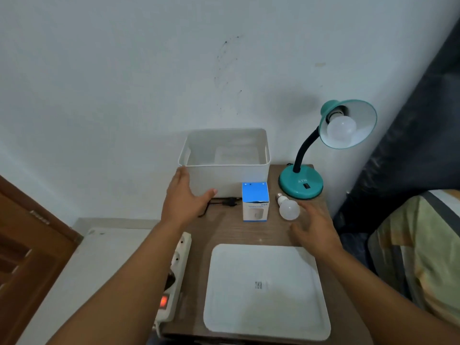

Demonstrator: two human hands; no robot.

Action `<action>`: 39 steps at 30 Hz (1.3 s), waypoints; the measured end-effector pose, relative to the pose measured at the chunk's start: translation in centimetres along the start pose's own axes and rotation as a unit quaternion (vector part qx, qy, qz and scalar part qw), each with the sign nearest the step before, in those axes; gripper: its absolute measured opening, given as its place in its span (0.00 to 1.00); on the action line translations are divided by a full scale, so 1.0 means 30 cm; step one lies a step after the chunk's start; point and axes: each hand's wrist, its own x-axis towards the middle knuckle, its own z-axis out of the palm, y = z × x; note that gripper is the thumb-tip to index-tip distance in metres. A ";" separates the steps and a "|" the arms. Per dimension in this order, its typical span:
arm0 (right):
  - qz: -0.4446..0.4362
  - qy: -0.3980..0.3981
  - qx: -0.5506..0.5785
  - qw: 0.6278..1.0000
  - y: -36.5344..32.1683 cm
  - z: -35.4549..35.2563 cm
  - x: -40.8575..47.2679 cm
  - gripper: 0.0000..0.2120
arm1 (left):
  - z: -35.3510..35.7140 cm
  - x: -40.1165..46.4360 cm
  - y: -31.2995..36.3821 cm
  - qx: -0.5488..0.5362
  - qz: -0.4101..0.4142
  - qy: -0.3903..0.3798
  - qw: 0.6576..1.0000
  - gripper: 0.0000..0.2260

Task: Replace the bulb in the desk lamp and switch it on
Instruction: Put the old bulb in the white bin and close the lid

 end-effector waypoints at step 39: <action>-0.181 -0.055 -0.134 0.973 -0.386 -0.029 0.509 0.29 | 0.038 0.298 -0.052 -0.078 -0.076 0.002 0.994 0.55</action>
